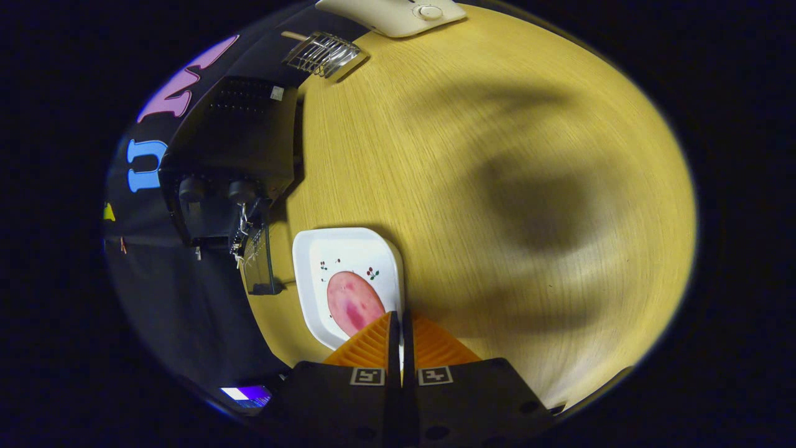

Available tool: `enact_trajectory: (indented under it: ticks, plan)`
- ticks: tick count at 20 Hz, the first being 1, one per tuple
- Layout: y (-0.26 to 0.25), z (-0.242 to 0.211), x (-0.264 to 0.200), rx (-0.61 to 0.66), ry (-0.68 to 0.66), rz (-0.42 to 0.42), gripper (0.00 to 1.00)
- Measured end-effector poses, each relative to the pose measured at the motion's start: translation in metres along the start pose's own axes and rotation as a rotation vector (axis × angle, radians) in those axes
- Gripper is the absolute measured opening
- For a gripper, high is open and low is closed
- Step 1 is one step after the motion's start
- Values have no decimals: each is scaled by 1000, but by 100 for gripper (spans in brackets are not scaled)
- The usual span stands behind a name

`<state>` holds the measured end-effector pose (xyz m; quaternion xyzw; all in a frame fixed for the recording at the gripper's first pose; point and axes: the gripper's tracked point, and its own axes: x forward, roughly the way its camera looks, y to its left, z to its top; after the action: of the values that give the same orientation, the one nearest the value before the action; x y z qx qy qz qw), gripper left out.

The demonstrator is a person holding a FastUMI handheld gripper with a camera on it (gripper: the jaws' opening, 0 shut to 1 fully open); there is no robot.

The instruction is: Open the toaster oven, put the food inside, and close the toaster oven door.

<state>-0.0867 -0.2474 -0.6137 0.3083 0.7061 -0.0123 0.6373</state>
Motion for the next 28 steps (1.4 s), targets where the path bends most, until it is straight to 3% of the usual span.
enact_trajectory:
  ticks: [4, 8, 17, 28]
  plan:
    - [2, -5, 0, -6, 16, 21, 5]
    - [13, -13, 0, 32, 28, 106, 5]
    - [65, -30, -49, 183, -155, 242, 5]
    - [211, -30, 42, 431, -341, 240, 5]
